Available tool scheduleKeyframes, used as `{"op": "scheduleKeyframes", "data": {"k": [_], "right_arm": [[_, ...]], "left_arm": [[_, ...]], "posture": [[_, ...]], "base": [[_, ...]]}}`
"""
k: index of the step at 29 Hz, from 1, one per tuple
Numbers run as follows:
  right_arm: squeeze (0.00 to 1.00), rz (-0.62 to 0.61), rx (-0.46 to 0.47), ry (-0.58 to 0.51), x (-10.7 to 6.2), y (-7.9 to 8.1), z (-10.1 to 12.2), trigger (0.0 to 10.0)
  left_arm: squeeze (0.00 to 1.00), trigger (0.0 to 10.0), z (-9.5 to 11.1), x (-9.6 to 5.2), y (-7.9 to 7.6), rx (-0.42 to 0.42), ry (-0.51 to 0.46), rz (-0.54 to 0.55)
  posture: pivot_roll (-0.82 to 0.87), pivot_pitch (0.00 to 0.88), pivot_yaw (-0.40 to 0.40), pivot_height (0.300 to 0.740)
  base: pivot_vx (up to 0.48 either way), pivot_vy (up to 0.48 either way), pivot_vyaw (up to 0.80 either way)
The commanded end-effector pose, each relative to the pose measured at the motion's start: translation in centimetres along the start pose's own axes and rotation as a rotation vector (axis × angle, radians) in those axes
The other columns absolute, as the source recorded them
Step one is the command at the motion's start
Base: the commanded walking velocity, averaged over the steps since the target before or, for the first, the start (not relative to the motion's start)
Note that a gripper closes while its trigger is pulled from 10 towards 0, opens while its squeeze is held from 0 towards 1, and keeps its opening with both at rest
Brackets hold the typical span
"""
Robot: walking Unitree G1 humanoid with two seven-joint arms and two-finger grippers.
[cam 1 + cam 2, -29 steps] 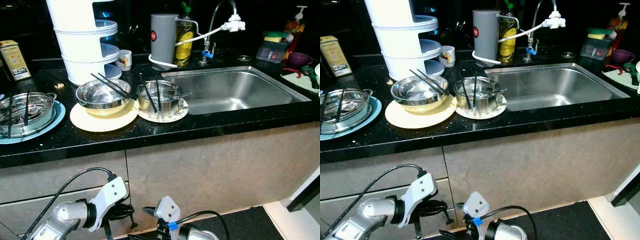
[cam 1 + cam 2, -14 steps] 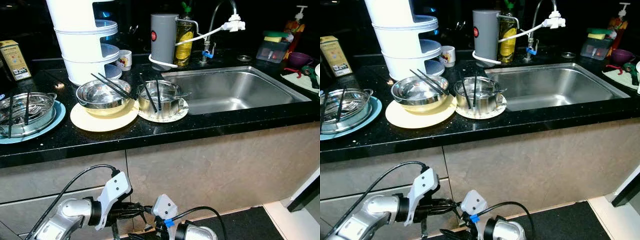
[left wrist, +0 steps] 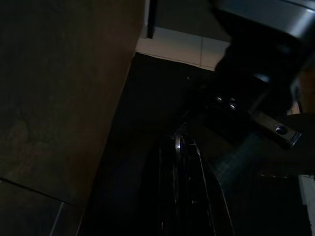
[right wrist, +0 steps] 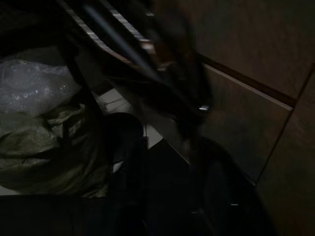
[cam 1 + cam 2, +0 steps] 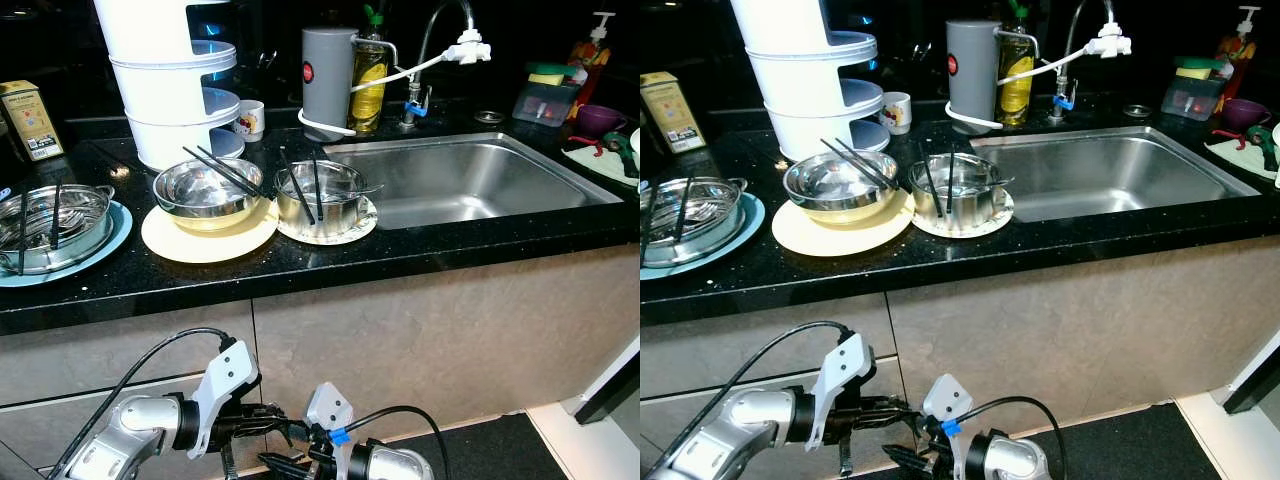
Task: Kitchen organization
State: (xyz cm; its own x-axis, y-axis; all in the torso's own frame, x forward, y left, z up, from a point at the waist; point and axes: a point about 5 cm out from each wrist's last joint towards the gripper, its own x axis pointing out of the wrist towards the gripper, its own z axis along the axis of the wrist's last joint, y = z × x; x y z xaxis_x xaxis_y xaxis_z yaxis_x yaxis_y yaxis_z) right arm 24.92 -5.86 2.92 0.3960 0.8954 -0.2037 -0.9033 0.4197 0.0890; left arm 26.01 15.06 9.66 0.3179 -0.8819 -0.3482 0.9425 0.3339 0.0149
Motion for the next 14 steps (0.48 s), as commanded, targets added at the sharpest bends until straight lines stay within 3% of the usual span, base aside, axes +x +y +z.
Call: {"op": "scheduleKeyframes", "data": {"k": [1,14], "right_arm": [[0.0,0.019,0.009,0.0,0.13,0.26,-0.18,0.0],[0.0,0.054,0.032,-0.019,0.05,0.61,-0.17,0.0]], "left_arm": [[0.0,0.0,0.11,-0.03,0.13,-0.002,-0.003,0.006],[0.0,0.0,-0.14,-0.27,0.2,-0.018,0.011,0.012]], "posture": [[-0.04,0.085,-0.007,0.74],[-0.04,0.087,-0.006,0.74]], "base": [[0.0,0.0,0.0],[0.0,0.0,0.0]]}}
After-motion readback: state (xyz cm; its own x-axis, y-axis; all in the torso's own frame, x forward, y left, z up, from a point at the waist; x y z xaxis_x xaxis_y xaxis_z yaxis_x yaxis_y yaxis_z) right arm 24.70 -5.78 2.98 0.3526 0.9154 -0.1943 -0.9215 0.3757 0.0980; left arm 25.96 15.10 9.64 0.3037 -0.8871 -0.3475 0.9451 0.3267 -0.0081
